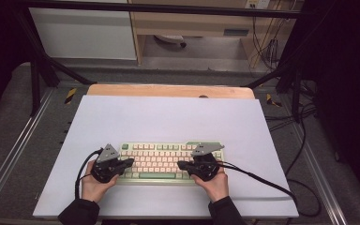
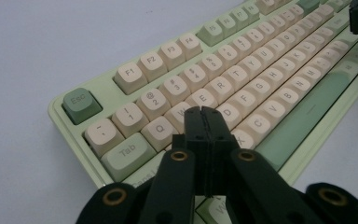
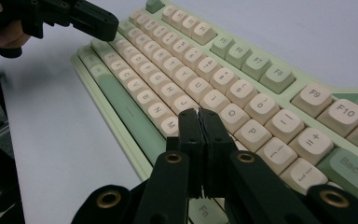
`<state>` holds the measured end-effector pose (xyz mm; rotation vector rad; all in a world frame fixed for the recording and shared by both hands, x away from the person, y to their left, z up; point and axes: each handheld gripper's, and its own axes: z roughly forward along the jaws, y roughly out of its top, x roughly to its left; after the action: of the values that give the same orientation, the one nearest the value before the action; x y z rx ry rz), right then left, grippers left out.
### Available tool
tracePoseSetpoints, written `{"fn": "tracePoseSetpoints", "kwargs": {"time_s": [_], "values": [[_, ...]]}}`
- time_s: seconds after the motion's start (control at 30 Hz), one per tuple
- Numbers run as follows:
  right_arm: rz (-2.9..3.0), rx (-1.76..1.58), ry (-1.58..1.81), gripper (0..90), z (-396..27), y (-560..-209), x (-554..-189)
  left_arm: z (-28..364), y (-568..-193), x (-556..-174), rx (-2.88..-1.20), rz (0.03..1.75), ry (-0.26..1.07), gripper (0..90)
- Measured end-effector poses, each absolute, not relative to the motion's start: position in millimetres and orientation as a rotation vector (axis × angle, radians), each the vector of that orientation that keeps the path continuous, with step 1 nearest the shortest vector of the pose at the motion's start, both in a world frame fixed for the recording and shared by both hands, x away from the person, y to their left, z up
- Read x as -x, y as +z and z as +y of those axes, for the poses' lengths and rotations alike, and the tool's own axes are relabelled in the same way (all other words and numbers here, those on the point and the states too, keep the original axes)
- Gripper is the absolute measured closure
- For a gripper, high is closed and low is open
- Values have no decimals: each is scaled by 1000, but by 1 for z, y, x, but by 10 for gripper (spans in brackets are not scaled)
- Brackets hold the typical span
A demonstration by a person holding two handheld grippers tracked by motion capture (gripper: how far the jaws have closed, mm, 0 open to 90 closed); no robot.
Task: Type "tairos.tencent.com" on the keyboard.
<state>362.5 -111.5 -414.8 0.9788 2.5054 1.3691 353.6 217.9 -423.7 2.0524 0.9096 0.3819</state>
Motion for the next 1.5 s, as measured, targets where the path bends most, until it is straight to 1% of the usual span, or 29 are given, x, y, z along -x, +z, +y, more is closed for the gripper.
{"fn": "tracePoseSetpoints", "kwargs": {"time_s": [0.13,0.73,1.5], "values": [[2506,-987,1384,900,-105,-414,-366,217,-424,-354,-2053,909,382,897],[2479,-999,1355,900,-82,-417,-381,217,-424,-354,-2054,903,383,897],[2480,-1043,1289,900,-74,-433,-394,216,-424,-354,-2055,900,381,897]]}}
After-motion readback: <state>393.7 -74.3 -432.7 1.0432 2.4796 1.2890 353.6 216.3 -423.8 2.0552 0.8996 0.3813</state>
